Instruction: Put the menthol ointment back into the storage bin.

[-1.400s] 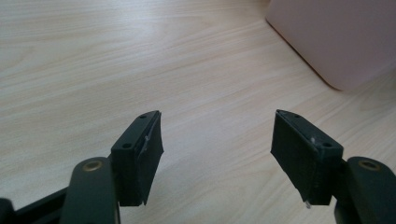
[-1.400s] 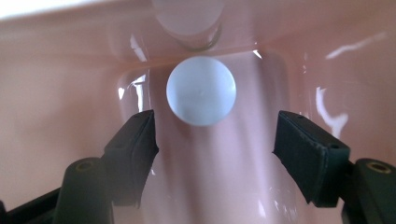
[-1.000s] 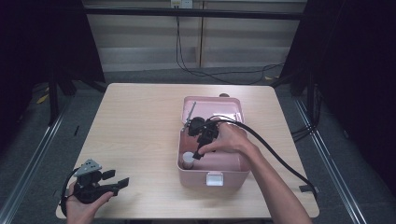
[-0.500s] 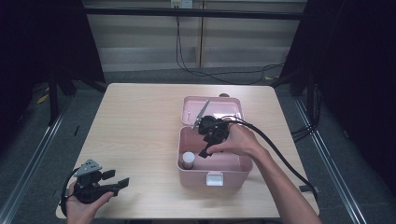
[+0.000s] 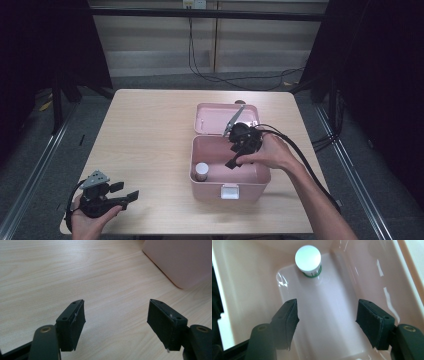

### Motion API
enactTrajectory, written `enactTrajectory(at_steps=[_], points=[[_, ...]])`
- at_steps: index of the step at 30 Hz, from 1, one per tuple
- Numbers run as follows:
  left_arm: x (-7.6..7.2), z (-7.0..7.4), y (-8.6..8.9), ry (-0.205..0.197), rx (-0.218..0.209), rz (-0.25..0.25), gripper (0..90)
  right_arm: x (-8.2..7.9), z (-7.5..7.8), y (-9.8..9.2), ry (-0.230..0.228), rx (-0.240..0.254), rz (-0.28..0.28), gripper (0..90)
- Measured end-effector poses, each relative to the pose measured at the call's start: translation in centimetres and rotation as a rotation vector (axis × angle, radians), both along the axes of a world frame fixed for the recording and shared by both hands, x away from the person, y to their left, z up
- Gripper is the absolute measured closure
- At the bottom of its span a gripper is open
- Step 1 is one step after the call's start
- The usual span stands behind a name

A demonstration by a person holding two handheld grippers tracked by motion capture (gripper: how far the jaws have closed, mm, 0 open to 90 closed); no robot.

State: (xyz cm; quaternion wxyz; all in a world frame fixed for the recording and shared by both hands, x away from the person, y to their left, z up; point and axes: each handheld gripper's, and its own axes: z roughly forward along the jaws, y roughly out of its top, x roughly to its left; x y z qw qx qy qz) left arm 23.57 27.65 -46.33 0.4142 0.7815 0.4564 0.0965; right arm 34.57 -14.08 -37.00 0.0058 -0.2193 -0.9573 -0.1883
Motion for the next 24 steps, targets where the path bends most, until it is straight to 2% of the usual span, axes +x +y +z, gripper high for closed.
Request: enactTrajectory(at_steps=[3, 4, 5, 6, 8, 10, 11, 12, 19, 24], points=[[0.0, 0.0, 0.0, -0.002, -0.003, 0.001, 30.4, -0.3, 0.2, -0.5, -0.011, 0.009, -0.011, 33.8], [0.0, 0.0, 0.0, -0.001, -0.003, 0.004, 30.3, -0.5, 0.2, -1.1, -0.019, 0.034, -0.025, 34.3], [0.0, 0.0, 0.0, -0.001, -0.003, 0.004, 30.4, -0.5, 0.2, -1.1, -0.019, 0.034, -0.025, 34.3], [0.0, 0.0, 0.0, -0.001, -0.004, 0.003, 30.4, -0.8, 0.2, -1.8, -0.033, 0.038, -0.057, 34.2], [0.0, 0.0, 0.0, 0.0, -0.003, 0.003, 30.4, -1.2, 0.2, -2.5, -0.024, 0.065, -0.059, 34.2], [0.1, 0.0, 0.0, 0.0, 0.002, 0.0, 30.3, -1.3, 0.2, -2.9, -0.033, 0.07, -0.069, 34.2], [0.1, 0.0, 0.0, 0.003, -0.001, 0.001, 30.4, -1.4, 0.2, -3.3, -0.041, 0.081, -0.077, 34.2], [0.1, 0.0, 0.0, 0.003, 0.0, -0.001, 30.4, -1.8, 0.4, -4.2, -0.053, 0.107, -0.107, 34.2], [0.1, 0.0, -0.1, 0.003, 0.001, 0.0, 30.3, -3.2, 0.9, -6.2, -0.065, 0.174, -0.135, 34.2], [0.1, -0.1, -0.1, 0.002, 0.001, 0.001, 30.3, -4.3, 0.9, -8.2, -0.09, 0.247, -0.18, 34.3]])
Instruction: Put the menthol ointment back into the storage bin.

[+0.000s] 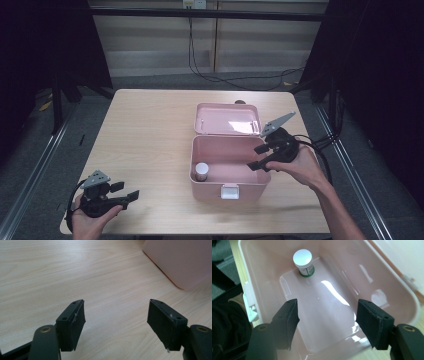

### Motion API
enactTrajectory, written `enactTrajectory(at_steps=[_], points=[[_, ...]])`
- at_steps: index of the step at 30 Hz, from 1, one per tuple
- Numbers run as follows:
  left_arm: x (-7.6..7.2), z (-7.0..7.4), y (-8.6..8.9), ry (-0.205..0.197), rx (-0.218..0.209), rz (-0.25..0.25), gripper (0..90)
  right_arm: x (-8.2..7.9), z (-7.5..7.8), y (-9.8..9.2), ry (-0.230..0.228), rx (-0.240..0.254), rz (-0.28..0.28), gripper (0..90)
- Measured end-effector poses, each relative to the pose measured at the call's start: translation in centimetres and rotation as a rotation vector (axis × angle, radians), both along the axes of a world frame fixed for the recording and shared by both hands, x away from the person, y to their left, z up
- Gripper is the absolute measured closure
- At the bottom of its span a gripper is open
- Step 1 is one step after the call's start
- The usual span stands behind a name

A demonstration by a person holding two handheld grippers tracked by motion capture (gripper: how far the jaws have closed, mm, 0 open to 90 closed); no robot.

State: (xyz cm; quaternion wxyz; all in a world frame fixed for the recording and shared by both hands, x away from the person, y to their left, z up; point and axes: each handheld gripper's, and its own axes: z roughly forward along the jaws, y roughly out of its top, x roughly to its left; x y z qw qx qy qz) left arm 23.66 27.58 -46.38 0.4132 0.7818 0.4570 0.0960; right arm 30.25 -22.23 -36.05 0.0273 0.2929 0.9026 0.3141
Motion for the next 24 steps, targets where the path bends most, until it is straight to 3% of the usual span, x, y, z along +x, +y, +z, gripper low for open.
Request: enactTrajectory(at_steps=[4, 12, 15, 16, 17, 18, 24], points=[[0.0, 0.0, 0.0, -0.001, -0.003, 0.002, 30.3, -1.1, -0.3, -1.6, -0.03, 0.06, -0.031, 34.2], [0.0, 0.0, 0.0, -0.004, -0.009, 0.006, 30.3, -2.7, -1.2, -3.1, -0.076, 0.109, -0.074, 33.4], [-0.1, 0.0, 0.0, -0.006, -0.013, 0.008, 30.3, -3.6, -1.6, -3.8, -0.107, 0.142, -0.107, 32.8], [-0.1, 0.1, -0.1, -0.007, -0.019, 0.009, 30.3, -4.4, -1.8, -4.3, -0.139, 0.165, -0.129, 32.3], [-0.1, 0.1, -0.1, -0.007, -0.019, 0.009, 30.3, -4.4, -1.8, -4.3, -0.139, 0.165, -0.129, 32.3], [-0.1, 0.1, -0.1, -0.006, -0.019, 0.006, 30.3, -5.2, -1.9, -5.0, -0.153, 0.211, -0.147, 32.0], [-0.1, 0.1, -0.1, -0.006, -0.03, 0.006, 30.3, -6.9, -2.8, -7.0, -0.198, 0.264, -0.222, 31.3]])
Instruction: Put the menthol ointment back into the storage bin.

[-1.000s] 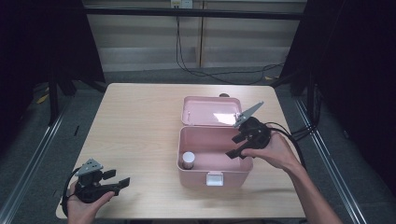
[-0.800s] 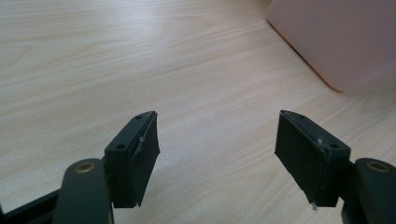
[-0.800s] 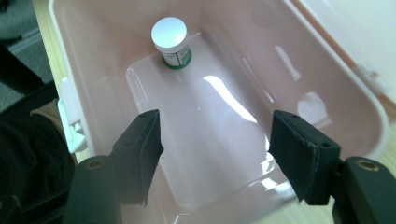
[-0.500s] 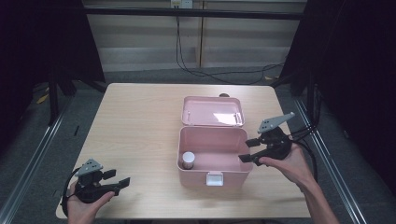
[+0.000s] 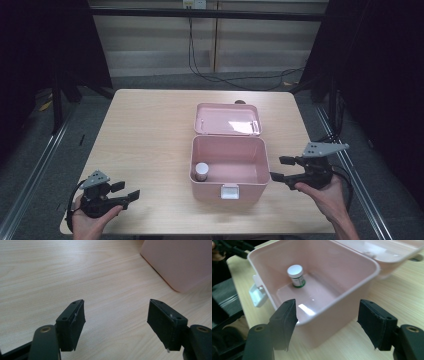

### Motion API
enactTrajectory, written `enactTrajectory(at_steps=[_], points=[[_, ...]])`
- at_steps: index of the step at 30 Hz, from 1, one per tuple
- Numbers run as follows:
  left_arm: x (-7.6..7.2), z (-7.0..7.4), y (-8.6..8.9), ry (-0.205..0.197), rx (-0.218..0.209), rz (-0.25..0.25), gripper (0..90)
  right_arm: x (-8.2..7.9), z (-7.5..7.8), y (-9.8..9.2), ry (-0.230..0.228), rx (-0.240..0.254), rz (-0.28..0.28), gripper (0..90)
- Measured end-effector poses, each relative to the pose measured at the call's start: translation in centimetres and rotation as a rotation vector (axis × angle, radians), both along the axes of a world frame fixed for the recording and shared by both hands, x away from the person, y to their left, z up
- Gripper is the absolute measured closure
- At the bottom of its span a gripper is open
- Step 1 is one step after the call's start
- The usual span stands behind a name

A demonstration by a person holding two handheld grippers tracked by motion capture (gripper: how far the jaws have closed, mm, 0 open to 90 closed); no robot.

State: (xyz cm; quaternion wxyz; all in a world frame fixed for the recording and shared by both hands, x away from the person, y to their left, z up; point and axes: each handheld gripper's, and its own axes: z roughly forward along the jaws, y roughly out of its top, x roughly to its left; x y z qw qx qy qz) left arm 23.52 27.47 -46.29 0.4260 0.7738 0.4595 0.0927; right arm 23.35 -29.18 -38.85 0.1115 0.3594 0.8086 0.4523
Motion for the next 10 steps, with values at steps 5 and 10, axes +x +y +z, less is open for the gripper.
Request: enactTrajectory(at_steps=[5, 10], points=[[0.0, 0.0, 0.0, 0.001, -0.002, 0.002, 30.3, -1.2, -1.2, -1.5, -0.011, 0.014, -0.057, 29.8], [0.1, 0.1, -0.1, 0.001, 0.002, -0.005, 30.2, -1.8, -3.1, -2.6, -0.017, 0.022, -0.129, 26.6]])
